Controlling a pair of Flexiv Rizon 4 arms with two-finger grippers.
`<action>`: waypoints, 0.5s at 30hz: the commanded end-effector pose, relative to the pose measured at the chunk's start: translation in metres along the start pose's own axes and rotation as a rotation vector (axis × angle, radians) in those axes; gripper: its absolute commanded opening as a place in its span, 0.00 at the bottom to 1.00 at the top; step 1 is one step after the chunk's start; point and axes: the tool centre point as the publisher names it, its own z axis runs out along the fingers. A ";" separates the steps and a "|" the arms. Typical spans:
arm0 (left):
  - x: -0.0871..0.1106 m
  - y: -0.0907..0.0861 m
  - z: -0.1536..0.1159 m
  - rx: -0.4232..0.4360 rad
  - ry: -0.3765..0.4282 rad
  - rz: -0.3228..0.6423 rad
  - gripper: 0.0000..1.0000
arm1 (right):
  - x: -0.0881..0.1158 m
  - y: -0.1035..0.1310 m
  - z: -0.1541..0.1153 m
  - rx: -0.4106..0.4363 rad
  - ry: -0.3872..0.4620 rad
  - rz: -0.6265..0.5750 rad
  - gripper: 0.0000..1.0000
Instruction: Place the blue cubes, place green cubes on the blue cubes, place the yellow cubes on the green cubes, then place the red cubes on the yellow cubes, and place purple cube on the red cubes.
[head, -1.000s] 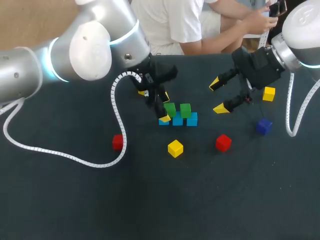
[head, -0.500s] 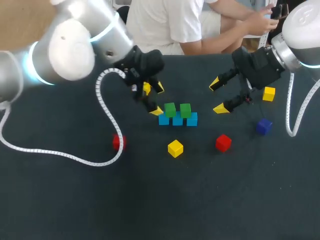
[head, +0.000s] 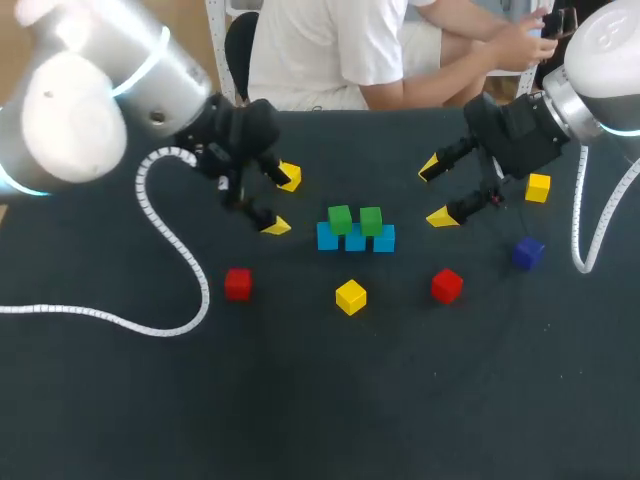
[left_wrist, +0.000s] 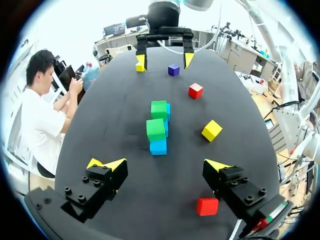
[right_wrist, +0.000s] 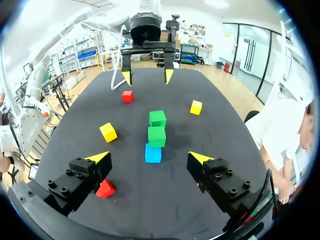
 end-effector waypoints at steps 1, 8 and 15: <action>0.011 -0.006 -0.007 -0.019 -0.094 0.004 1.00 | 0.000 0.000 0.000 0.000 -0.002 -0.001 1.00; 0.008 -0.009 -0.012 0.003 -0.109 0.058 1.00 | 0.000 0.000 0.000 0.000 -0.002 -0.001 1.00; 0.009 -0.013 -0.012 0.030 -0.195 0.093 1.00 | 0.000 0.000 0.000 0.000 -0.002 -0.001 1.00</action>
